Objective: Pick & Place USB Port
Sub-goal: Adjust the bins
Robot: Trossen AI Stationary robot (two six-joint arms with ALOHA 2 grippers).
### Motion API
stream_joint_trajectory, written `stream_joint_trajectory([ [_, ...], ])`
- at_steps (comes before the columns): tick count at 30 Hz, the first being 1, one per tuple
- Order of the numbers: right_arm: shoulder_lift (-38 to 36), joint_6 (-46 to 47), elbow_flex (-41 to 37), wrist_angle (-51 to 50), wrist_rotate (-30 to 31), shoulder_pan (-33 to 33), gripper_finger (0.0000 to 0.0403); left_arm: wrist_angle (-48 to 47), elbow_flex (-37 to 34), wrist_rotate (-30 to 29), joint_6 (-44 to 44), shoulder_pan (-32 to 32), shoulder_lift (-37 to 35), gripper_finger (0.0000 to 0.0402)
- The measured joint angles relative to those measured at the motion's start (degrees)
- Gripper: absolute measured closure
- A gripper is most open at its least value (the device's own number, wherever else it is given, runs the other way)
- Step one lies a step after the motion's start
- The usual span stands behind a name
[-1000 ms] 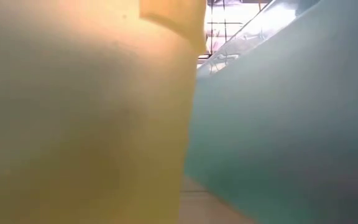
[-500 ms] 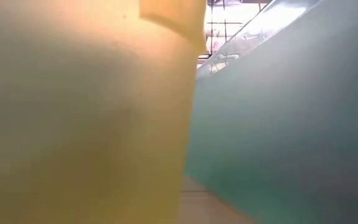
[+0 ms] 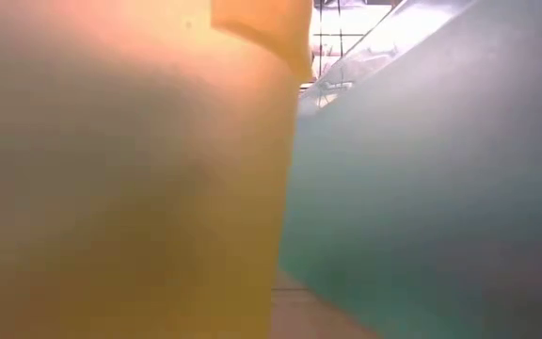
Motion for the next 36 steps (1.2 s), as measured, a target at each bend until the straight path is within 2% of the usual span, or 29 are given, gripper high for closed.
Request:
stream_joint_trajectory([
  [8,0.0,0.7,1.8,-0.6,0.3,2.6,0.0403,0.1,0.0,-0.1,-0.3,0.0,0.0,0.0392],
  [12,0.0,-1.7,4.0,-4.6,7.0,2.7,0.0403,0.7,0.0,0.0,-0.2,0.0,0.0,0.0399],
  [15,0.0,-5.4,6.2,-7.0,10.9,-1.0,0.0403,0.7,0.0,-0.2,-0.2,0.1,0.0,0.0394],
  [20,0.4,-11.5,7.4,-6.2,10.8,-9.3,0.0403,0.7,0.0,-0.6,-0.3,0.2,0.0,0.0399],
  [22,1.0,-12.9,7.6,-6.1,9.8,-12.3,0.0403,1.1,0.0,-0.6,-0.3,0.2,0.0,0.0398],
  [28,5.0,-16.0,7.5,-6.6,0.0,-18.5,0.0403,2.7,0.0,0.5,0.0,0.1,0.0,0.0399],
  [32,8.3,-17.3,7.5,-6.5,-5.2,-19.5,0.0403,2.7,0.0,1.3,0.0,0.1,0.0,0.0394],
  [36,9.4,-17.1,7.5,-6.9,-7.6,-18.5,0.0403,2.7,0.0,1.4,0.1,0.1,0.0,0.0399],
])
